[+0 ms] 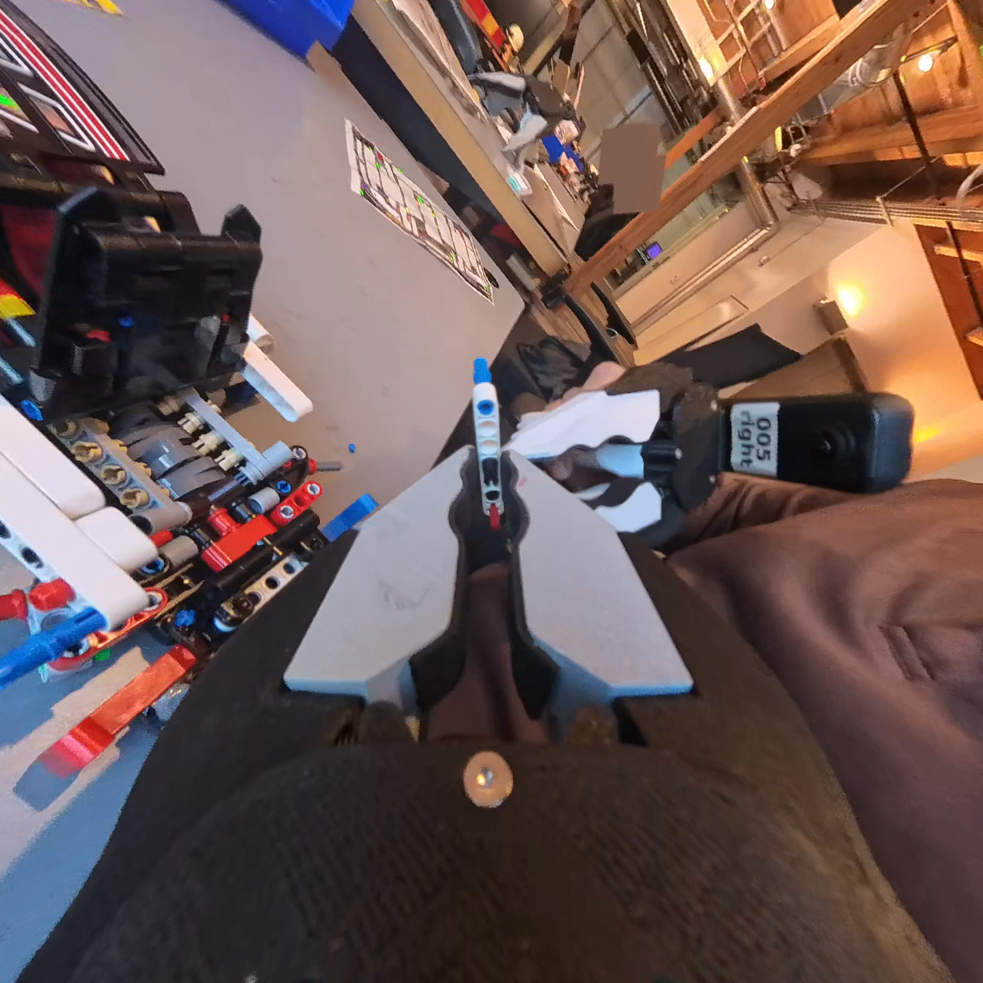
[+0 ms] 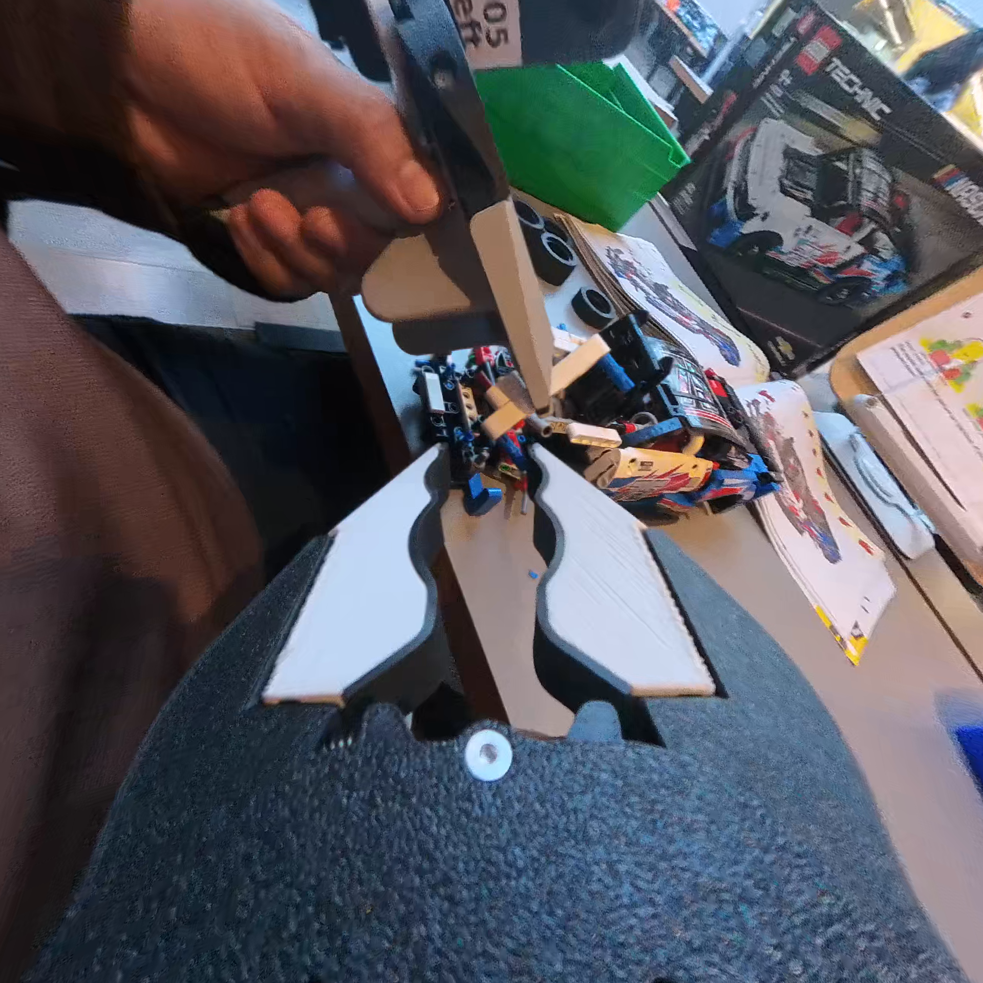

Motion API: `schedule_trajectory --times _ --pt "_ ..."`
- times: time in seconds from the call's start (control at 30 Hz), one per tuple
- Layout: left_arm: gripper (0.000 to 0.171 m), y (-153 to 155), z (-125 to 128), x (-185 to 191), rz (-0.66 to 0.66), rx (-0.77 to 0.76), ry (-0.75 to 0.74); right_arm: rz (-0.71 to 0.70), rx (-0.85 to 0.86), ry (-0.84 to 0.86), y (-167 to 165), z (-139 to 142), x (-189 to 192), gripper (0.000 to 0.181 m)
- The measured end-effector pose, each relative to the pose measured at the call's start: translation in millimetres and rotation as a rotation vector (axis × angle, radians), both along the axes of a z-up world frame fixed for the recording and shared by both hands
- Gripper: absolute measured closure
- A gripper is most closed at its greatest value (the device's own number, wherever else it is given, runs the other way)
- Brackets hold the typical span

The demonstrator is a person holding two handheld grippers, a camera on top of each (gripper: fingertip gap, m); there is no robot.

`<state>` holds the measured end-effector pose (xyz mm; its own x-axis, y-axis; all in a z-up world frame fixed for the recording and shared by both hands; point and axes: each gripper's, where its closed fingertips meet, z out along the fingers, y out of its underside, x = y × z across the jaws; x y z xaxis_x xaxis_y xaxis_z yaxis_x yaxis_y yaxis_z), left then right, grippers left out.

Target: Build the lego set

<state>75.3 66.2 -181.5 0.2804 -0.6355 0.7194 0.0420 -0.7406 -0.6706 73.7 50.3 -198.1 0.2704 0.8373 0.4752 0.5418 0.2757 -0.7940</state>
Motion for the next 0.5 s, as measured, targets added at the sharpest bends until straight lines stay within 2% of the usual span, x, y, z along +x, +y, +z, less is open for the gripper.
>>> schedule_trajectory --times 0.13,0.23,0.3,0.5 --pt "0.166 -4 -6 -3 -0.058 -0.050 0.023 0.031 -0.045 0.051 5 13 14 0.153" --pt "0.166 -9 -8 -1 -0.095 -0.085 0.006 0.062 -0.047 0.051 8 20 21 0.142" --pt "0.166 -16 -10 3 -0.139 -0.118 -0.006 0.085 -0.039 0.009 6 17 23 0.136" --pt "0.166 -24 -16 9 -0.164 -0.124 0.006 0.145 -0.062 -0.055 -4 3 14 0.124"
